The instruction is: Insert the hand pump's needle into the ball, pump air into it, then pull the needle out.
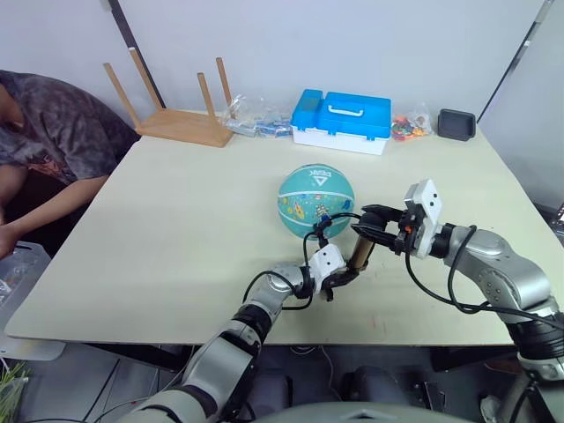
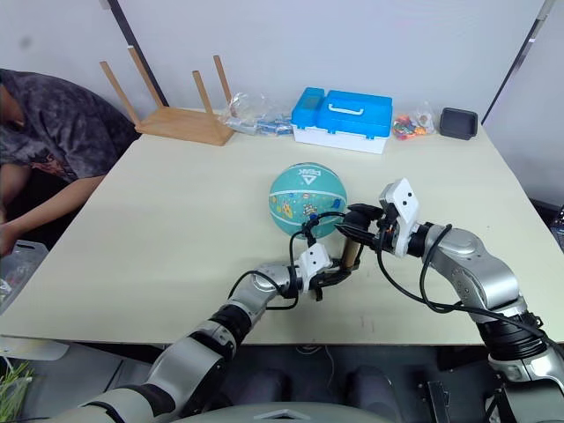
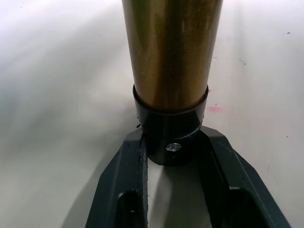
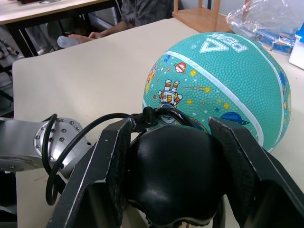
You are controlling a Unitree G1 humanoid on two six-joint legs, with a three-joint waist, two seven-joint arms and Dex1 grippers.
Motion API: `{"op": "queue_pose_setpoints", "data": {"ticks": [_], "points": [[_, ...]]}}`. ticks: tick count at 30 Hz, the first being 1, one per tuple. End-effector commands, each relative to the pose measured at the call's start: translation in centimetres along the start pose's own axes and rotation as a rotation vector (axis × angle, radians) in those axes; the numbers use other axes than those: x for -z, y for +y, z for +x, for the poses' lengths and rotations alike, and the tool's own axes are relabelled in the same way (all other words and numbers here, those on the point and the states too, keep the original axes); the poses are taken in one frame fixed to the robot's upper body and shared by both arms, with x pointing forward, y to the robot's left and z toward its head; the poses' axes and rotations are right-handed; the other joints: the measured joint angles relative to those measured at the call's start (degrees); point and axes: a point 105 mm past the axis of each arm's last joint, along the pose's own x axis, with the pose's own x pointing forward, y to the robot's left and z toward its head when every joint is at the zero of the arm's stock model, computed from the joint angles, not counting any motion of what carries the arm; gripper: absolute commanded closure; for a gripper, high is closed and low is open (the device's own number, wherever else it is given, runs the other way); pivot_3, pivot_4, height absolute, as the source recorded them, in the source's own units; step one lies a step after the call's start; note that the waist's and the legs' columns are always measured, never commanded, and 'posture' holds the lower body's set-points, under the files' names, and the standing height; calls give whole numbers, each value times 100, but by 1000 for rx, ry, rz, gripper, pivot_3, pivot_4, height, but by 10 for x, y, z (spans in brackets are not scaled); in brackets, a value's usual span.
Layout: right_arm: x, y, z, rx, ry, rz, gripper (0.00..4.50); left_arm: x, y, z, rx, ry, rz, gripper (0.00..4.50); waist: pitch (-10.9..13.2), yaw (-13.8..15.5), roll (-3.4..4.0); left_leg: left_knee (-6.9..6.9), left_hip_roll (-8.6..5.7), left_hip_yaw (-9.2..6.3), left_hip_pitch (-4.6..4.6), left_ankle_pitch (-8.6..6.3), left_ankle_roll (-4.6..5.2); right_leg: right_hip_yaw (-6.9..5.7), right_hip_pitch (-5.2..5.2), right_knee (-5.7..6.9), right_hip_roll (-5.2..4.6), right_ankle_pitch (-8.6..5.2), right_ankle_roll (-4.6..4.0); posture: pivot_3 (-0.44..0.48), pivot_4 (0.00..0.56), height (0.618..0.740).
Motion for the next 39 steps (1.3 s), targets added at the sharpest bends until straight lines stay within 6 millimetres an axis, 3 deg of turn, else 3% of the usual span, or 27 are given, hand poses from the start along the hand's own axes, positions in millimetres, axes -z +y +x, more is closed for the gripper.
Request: {"op": "queue_pose_setpoints", "data": {"ticks": [1,7,12,15,22,26,28,31,37,39], "points": [[54,-13,-16,100,220,109,2427,73,-32,-23,66,259,-142,3546,2,3,3,0,0,-2,-1,0,-1,5,0,0,-1,0,0,0,150,740],[-24,-8,-32,56,62,13,2427,70,-31,-22,76,254,-139,3546,75,60,15,0,-10,-6,-27,-1,-2,-7,-18,-3,-11,1,1,0,150,740],[-82,-1,-50,37,-29,-37,2427,67,-30,-20,83,248,-137,3546,144,164,78,6,-68,15,-83,17,29,-44,-93,8,-4,23,37,0,150,740],[-133,7,-67,19,-105,-97,2427,66,-32,-19,90,243,-137,3546,177,178,101,23,-77,3,-142,21,34,-58,-140,15,-4,25,37,0,150,740],[-182,20,-86,-14,-118,-132,2427,64,-34,-16,97,236,-139,3546,214,167,108,42,-89,1,-170,22,37,-67,-156,18,-19,32,49,0,150,740],[-182,19,-87,1,-72,-147,2427,65,-36,-15,94,238,-142,3546,216,168,106,43,-92,1,-173,22,37,-68,-156,18,-23,32,50,0,150,740],[-166,15,-80,6,-30,-138,2427,67,-39,-15,95,239,-145,3546,215,168,105,43,-94,2,-173,22,38,-67,-156,18,-24,33,51,0,150,740],[-130,6,-64,13,13,-76,2427,69,-41,-15,94,242,-147,3546,197,164,84,44,-94,2,-172,22,38,-67,-154,18,-24,33,53,0,150,740],[-33,-8,-33,47,170,24,2427,75,-41,-19,79,254,-152,3546,144,120,50,39,-83,19,-119,7,48,-62,-95,15,-29,29,54,0,150,740],[-10,-9,-25,50,198,39,2427,76,-41,-20,74,257,-154,3546,103,76,37,35,-73,25,-105,-7,27,-68,-85,15,-38,27,52,0,150,740]]}}
